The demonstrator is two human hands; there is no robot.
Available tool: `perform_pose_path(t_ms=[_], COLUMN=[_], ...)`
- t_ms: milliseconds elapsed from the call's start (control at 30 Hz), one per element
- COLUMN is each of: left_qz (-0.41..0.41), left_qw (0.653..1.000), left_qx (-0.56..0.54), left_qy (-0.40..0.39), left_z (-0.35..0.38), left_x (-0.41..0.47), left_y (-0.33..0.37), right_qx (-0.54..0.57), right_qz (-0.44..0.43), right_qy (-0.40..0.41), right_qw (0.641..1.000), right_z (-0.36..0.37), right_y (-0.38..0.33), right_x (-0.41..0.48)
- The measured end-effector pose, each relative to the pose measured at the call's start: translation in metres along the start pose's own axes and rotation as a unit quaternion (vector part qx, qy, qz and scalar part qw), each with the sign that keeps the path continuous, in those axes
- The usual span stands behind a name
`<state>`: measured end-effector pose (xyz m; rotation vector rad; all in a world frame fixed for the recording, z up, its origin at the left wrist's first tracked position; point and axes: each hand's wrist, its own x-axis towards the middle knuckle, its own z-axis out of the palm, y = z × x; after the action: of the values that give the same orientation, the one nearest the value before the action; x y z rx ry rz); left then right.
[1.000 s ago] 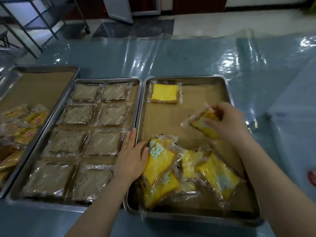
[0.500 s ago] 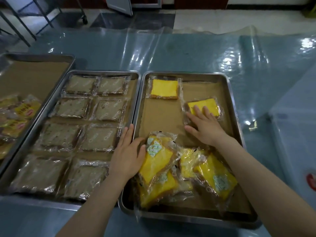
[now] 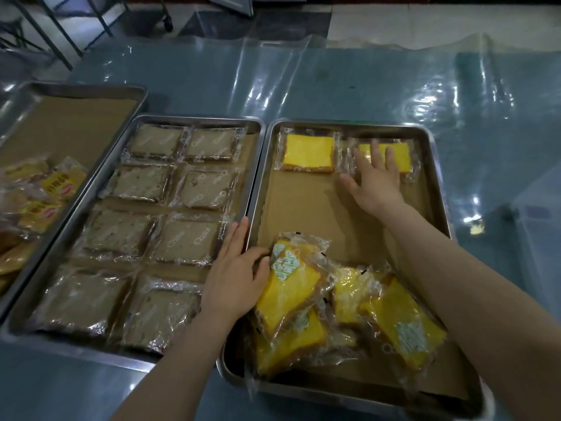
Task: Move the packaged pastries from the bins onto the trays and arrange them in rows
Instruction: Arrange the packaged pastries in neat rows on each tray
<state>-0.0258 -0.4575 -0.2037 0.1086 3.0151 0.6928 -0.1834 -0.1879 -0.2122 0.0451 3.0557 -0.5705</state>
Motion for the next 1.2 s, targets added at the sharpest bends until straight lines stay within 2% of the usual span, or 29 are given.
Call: perform_pose_path(t_ms=[67,100,133,233,367,433,500,633,900,1033,1133,1200], left_qz=[0.0,-0.005,-0.012,-0.017,0.004,0.012,0.02,0.015,-0.085,-0.095,-0.124,-0.137], left_qw=[1.0,1.0,0.999,0.998,0.999,0.999,0.999,0.998,0.974,0.965,0.94,0.925], left_qx=[-0.02,-0.029,-0.037,-0.051,-0.052,-0.048,-0.032,-0.028,-0.161,-0.199,-0.283,-0.331], left_qy=[-0.002,-0.009,-0.015,-0.017,0.009,0.02,0.031,0.062,0.138,0.144,0.147,0.128], left_z=[-0.002,-0.003,-0.005,-0.006,-0.006,-0.007,-0.007,-0.008,-0.022,-0.027,-0.028,-0.031], left_x=[0.0,0.0,0.0,-0.001,-0.002,-0.002,-0.002,-0.001,0.008,0.015,0.019,0.021], left_y=[0.001,0.002,0.003,0.003,0.002,0.003,0.004,0.008,0.027,0.032,0.035,0.036], right_qx=[0.108,0.142,0.157,0.169,0.122,0.109,0.113,0.15,0.23,0.229,0.234,0.25], right_qz=[-0.019,-0.022,-0.021,-0.014,-0.001,-0.004,-0.002,0.004,0.024,0.05,0.086,0.095], right_qy=[0.113,0.141,0.136,-0.01,-0.211,-0.271,-0.282,-0.227,-0.16,-0.036,0.073,0.108], right_qw=[0.987,0.98,0.978,0.986,0.97,0.956,0.953,0.962,0.96,0.971,0.966,0.957], right_z=[-0.006,-0.01,-0.013,-0.025,-0.04,-0.042,-0.043,-0.046,-0.057,-0.055,-0.059,-0.063], right_y=[-0.004,-0.007,-0.008,-0.009,-0.001,0.002,0.004,0.008,0.011,0.013,0.014,0.015], right_x=[-0.018,-0.028,-0.037,-0.067,-0.11,-0.125,-0.136,-0.143,-0.13,-0.122,-0.11,-0.102])
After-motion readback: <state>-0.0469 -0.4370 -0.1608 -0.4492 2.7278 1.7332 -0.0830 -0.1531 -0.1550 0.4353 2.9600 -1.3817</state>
